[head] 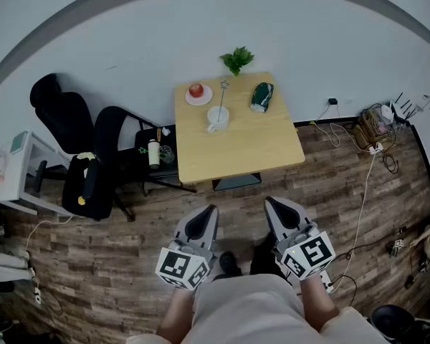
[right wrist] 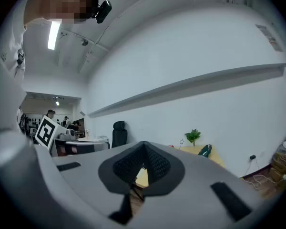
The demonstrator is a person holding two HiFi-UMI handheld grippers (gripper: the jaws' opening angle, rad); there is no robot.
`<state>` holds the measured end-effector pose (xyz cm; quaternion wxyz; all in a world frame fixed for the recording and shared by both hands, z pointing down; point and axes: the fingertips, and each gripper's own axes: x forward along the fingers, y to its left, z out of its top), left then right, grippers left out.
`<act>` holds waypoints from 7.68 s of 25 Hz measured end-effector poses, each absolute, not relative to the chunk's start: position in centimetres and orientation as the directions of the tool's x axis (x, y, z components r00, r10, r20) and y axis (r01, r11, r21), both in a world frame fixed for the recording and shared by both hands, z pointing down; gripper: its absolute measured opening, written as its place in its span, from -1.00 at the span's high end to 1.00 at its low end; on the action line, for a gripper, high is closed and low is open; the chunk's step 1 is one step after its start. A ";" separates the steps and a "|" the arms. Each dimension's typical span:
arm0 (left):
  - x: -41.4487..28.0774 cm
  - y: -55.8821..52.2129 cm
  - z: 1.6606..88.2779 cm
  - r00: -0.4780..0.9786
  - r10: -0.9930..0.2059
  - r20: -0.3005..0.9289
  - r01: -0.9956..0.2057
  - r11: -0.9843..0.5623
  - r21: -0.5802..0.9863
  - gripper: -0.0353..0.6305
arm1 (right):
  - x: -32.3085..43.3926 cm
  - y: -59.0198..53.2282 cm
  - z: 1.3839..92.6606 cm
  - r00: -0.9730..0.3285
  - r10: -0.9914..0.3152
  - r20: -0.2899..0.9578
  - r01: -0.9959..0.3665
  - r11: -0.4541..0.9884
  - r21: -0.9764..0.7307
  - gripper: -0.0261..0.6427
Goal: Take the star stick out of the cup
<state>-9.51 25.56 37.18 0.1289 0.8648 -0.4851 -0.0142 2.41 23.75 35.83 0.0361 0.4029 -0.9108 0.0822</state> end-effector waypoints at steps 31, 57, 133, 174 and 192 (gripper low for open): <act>-9.8 22.6 38.5 0.491 -0.858 0.152 -0.863 -0.455 0.220 0.85 | 4.0 20.4 37.1 -0.648 -0.751 0.124 -0.760 0.628 -0.164 0.93; -0.8 8.5 38.4 0.358 -0.903 0.236 -0.932 -0.332 0.146 0.73 | 9.7 3.9 38.7 -0.796 -0.589 0.139 -0.605 0.774 -0.188 0.58; -10.4 -21.1 51.6 0.550 -0.734 0.398 -0.835 -0.491 0.248 0.71 | 1.7 -16.8 43.1 -0.598 -0.742 0.303 -0.800 0.577 -0.166 0.61; -9.6 -30.6 63.7 0.455 -0.626 0.633 -0.876 -0.443 0.190 0.71 | 5.4 -23.1 46.1 -0.591 -0.718 0.369 -0.806 0.550 -0.221 0.61; -10.1 -31.3 65.1 0.409 -0.615 0.674 -0.898 -0.404 0.175 0.78 | 5.9 -23.6 46.3 -0.583 -0.723 0.371 -0.812 0.537 -0.229 0.62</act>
